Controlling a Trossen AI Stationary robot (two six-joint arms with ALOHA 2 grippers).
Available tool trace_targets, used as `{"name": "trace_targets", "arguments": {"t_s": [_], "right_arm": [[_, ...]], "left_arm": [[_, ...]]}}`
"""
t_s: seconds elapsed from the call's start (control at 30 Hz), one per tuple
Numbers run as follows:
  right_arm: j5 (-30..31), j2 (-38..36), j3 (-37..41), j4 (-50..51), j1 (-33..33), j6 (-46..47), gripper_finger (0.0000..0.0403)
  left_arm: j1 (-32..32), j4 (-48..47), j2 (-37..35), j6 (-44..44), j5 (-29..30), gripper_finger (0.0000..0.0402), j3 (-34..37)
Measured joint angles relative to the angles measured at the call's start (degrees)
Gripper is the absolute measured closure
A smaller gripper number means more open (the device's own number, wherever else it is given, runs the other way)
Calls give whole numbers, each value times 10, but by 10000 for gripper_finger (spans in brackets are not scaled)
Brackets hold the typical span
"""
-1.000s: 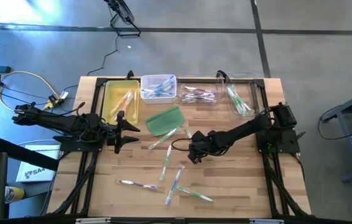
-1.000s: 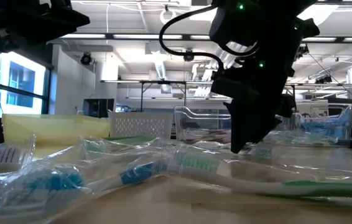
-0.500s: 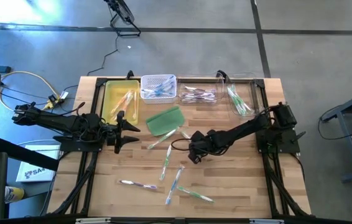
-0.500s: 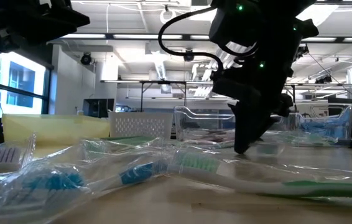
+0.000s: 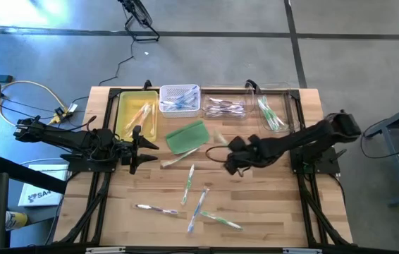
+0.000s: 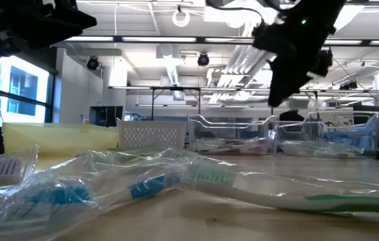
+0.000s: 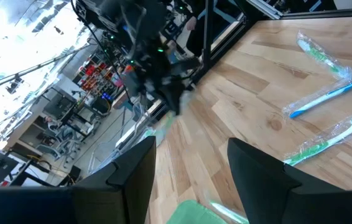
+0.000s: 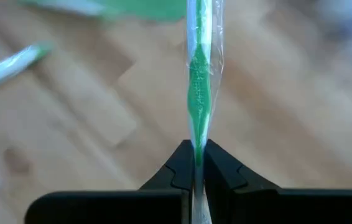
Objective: Pick & Place Toothbrushes
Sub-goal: Put the green toothbrush into the right transparent bin
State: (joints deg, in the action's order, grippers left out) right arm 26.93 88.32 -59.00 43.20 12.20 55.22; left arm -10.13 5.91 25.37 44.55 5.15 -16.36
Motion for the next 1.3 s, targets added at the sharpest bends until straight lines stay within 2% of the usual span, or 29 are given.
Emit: {"name": "trace_targets", "arguments": {"t_s": [0.2,0.53,0.67,0.97,1.07,1.23,1.3], "right_arm": [[67,-85,0,98,-29,5,393],[93,-161,0,240,-139,-1,393],[96,-165,0,269,-204,-38,393],[95,-160,0,259,-380,-191,393],[68,-160,0,249,-429,-237,393],[-35,-160,27,213,-491,-294,393],[-55,-160,42,189,-503,-318,393]], "left_arm": [[0,0,0,1,0,208,0],[0,0,0,2,0,208,0],[0,0,0,2,0,208,0],[0,2,0,1,0,208,0],[0,1,0,1,0,208,0],[0,-1,0,1,0,208,0],[0,-1,0,1,0,208,0]]}}
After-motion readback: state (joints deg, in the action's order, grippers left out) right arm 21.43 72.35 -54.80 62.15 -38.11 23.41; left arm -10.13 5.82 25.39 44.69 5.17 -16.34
